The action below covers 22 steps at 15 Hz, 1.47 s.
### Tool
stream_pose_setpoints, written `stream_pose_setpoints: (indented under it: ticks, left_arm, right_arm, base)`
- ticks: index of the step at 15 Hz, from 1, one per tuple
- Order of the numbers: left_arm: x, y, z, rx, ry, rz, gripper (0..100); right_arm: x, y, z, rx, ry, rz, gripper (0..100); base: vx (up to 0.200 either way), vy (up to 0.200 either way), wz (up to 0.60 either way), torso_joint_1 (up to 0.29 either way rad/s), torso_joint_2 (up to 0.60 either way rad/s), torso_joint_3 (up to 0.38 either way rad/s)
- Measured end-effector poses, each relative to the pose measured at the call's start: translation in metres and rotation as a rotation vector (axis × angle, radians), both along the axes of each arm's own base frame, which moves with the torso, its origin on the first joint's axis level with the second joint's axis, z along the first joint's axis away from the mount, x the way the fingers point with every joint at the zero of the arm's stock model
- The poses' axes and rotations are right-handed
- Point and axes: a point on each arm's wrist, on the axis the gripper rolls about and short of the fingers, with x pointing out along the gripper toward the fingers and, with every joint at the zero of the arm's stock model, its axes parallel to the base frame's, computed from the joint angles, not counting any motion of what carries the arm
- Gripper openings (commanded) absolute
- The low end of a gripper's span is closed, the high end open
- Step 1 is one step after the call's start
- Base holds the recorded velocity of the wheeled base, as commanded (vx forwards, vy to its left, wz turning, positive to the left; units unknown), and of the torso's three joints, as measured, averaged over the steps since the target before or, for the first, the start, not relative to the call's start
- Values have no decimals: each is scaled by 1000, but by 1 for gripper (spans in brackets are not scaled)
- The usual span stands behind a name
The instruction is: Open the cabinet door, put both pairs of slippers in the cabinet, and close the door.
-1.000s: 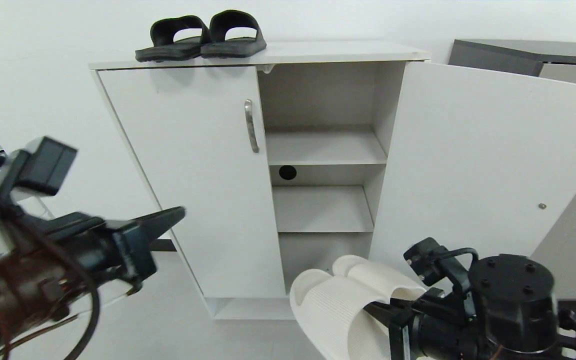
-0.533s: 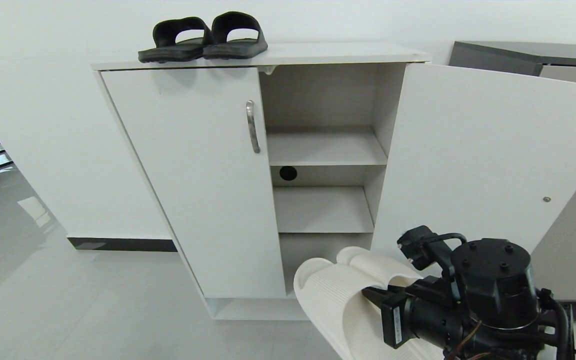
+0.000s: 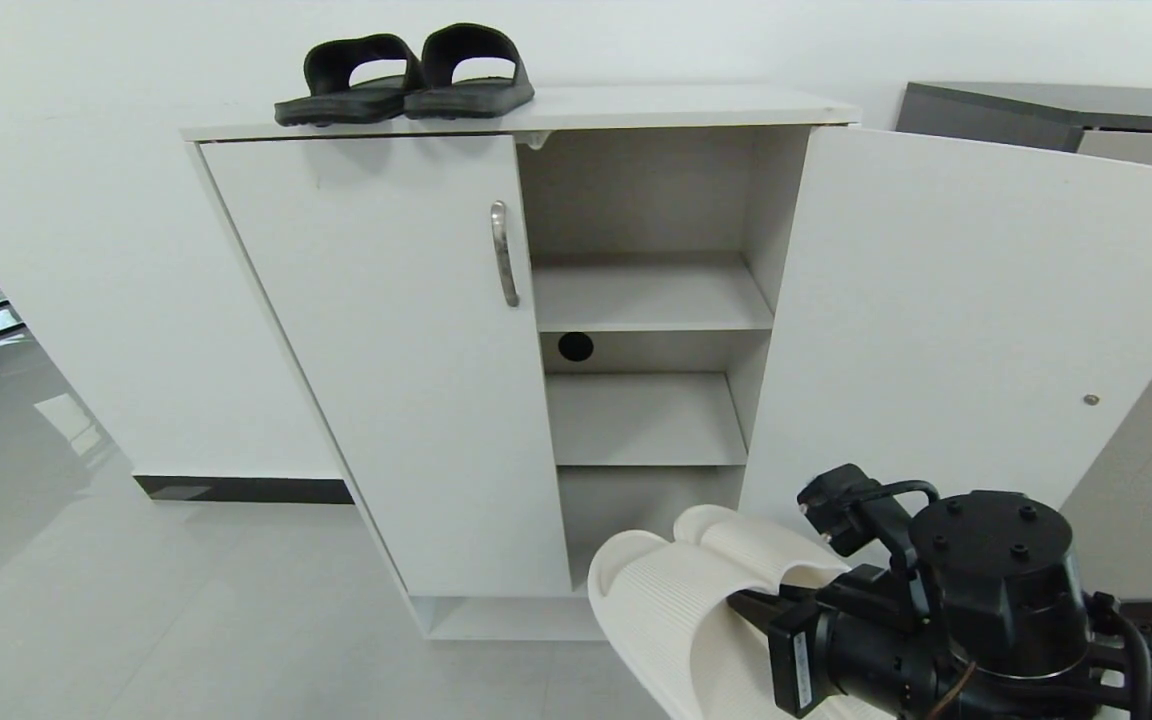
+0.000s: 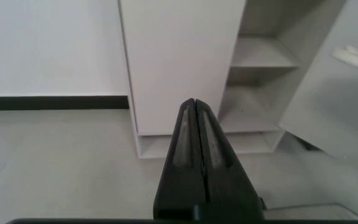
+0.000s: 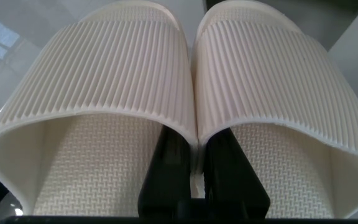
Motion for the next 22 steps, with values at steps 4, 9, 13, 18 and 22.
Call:
stream_pose_setpoints:
  ticks: [4, 9, 13, 18, 22]
  left_arm:
    - [-5, 1, -5, 40, -47, 119, 0]
    - [-6, 1, -5, 4, -67, 127, 0]
    - [-6, 1, -5, 4, -69, 124, 0]
    - [-6, 1, -5, 4, -68, 124, 0]
    - [-6, 1, -5, 4, -68, 124, 0]
  right_arm:
    - [-2, 3, -3, -5, 7, 13, 0]
    - [18, 30, -25, 51, 16, -68, 0]
    - [52, 73, -51, 39, -13, -229, 0]
    - [88, 114, -54, -56, -140, -425, 0]
    - [97, 120, -51, -30, -358, -469, 0]
  base:
    - [0, 0, 0, 0, 0, 0]
    - [0, 0, 0, 0, 0, 0]
    - [0, 0, 0, 0, 0, 0]
    - [0, 0, 0, 5, 2, -167]
    - [0, 0, 0, 2, -2, -195]
